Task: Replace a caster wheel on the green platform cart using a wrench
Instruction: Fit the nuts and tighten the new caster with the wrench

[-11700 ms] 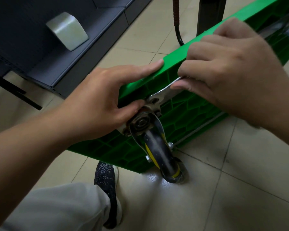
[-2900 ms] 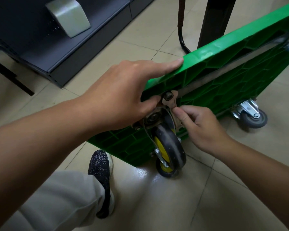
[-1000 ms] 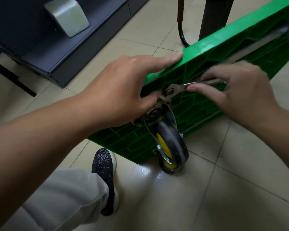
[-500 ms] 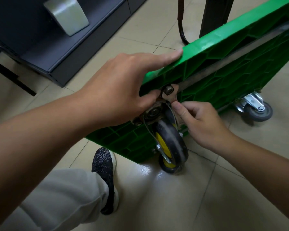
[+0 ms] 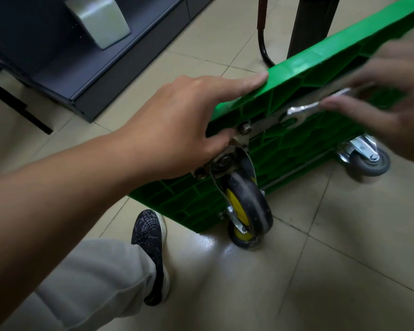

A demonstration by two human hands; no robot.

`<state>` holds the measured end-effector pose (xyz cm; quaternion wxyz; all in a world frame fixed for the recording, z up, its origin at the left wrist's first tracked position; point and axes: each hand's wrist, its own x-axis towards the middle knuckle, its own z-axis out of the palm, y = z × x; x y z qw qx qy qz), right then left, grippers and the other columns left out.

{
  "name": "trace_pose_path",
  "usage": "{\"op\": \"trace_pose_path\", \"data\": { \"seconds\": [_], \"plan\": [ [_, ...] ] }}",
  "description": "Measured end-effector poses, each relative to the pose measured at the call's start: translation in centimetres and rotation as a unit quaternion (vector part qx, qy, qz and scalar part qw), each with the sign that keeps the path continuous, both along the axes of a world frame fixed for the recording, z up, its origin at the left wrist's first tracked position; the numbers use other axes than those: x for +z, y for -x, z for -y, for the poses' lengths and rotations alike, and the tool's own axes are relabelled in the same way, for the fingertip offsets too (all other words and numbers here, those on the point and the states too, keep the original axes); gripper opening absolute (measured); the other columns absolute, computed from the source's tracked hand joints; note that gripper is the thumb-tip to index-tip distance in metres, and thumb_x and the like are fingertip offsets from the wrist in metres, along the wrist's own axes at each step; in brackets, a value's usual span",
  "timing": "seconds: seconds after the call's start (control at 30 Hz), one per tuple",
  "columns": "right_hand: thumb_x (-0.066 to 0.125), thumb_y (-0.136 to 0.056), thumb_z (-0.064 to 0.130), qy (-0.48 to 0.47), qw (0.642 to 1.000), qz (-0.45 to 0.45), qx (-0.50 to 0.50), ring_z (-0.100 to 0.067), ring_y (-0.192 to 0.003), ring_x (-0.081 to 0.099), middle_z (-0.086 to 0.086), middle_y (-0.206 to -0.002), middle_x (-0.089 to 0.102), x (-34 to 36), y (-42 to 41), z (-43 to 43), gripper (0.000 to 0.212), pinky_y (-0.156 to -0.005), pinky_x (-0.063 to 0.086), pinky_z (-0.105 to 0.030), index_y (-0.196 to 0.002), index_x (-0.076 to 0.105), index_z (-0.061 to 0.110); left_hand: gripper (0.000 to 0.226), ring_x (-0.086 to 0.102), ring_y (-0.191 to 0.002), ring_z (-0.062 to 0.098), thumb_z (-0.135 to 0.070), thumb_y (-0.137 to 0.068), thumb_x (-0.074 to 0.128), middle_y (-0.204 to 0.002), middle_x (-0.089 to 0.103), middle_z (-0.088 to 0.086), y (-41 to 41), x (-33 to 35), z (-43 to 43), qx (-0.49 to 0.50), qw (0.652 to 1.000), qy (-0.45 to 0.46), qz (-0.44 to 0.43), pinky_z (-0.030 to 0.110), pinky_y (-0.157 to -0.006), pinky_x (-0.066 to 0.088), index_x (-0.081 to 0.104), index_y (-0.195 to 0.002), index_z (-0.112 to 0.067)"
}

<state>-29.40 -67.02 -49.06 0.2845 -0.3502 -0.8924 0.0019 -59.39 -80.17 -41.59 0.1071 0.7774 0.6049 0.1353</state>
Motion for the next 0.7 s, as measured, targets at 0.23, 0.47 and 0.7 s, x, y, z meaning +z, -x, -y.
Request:
{"op": "trace_pose_path", "data": {
  "seconds": [0.23, 0.47, 0.7],
  "plan": [
    [0.055, -0.101, 0.057, -0.14, 0.985, 0.077, 0.062, -0.038, -0.09, 0.051, -0.01, -0.094, 0.058, 3.5, 3.8, 1.2, 0.043, -0.083, 0.043, -0.065, -0.101, 0.062, 0.015, 0.077, 0.063, -0.122, 0.015, -0.022, -0.093, 0.075, -0.141, 0.064, -0.011, -0.1, 0.1, 0.0, 0.003, 1.0, 0.0, -0.003, 0.041, -0.096, 0.052, 0.038, -0.157, -0.046],
    [0.049, -0.103, 0.059, -0.125, 0.986, 0.092, 0.06, -0.04, -0.094, 0.052, -0.014, -0.095, 0.059, 4.4, 5.3, 1.8, 0.053, -0.078, 0.042, -0.062, -0.099, 0.065, 0.009, 0.078, 0.063, -0.125, 0.016, -0.021, -0.093, 0.074, -0.141, 0.064, -0.01, 0.0, 0.0, -0.1, 0.0, 1.0, -0.006, -0.011, 0.045, -0.096, 0.052, 0.038, -0.158, -0.044],
    [0.046, -0.104, 0.058, -0.136, 0.986, 0.083, 0.05, -0.04, -0.092, 0.054, -0.015, -0.097, 0.063, 3.8, 5.4, 2.3, 0.055, -0.089, 0.04, -0.06, -0.097, 0.065, 0.008, 0.077, 0.061, -0.13, 0.017, -0.021, -0.092, 0.074, -0.144, 0.063, -0.01, 0.1, -0.1, -0.1, 0.001, 1.0, -0.008, -0.006, 0.045, -0.101, 0.051, 0.039, -0.157, -0.044]
  ]
}}
